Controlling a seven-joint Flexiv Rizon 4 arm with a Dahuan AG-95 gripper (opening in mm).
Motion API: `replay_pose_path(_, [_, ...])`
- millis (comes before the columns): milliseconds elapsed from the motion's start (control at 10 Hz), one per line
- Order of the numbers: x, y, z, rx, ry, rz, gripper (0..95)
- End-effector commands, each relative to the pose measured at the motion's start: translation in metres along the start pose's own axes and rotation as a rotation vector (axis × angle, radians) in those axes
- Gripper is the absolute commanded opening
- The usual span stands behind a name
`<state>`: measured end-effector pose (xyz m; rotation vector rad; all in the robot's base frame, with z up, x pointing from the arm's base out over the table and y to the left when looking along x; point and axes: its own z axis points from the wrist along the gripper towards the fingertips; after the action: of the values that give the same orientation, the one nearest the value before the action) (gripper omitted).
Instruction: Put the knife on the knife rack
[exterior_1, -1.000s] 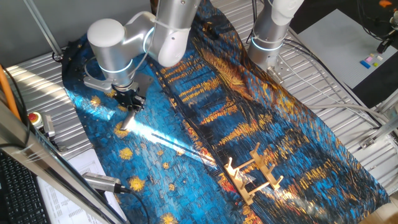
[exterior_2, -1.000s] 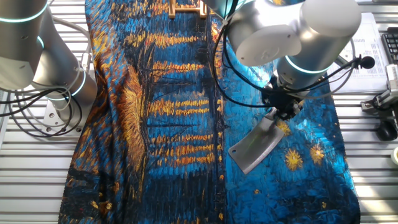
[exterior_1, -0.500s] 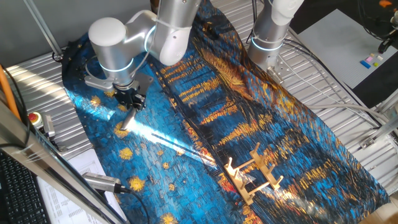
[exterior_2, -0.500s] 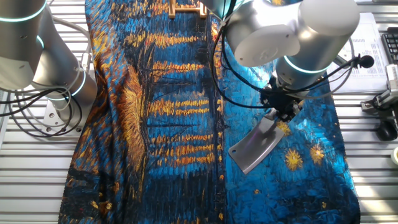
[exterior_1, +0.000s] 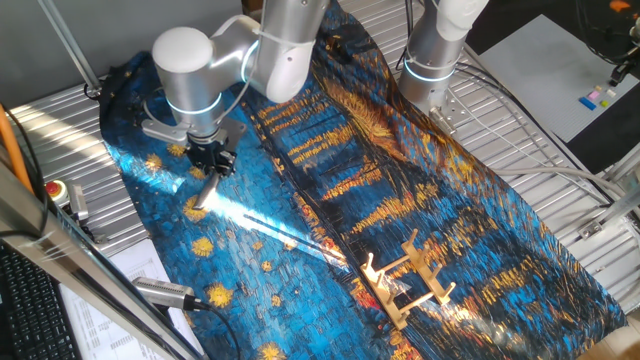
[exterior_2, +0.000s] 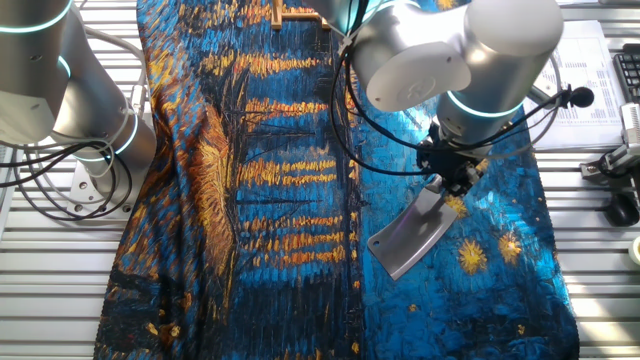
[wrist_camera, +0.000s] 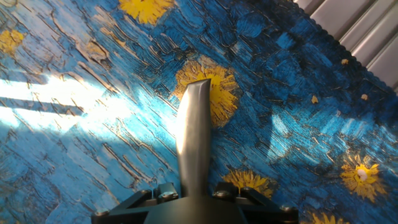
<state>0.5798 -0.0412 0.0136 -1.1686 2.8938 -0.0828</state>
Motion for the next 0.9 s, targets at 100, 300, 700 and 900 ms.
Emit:
replay_pose_path(100, [-0.0008, -0.0009, 0.0036, -0.004, -0.003, -0.005, 38.0])
replay_pose_path(300, [-0.0009, -0.0013, 0.0049, -0.007, -0.007, -0.007, 38.0])
replay_pose_path(700, [-0.0007, -0.0005, 0.0058, -0.007, -0.005, 0.001, 38.0])
replay_pose_path(900, [-0.0010, -0.0001, 0.0071, -0.007, -0.004, 0.001, 38.0])
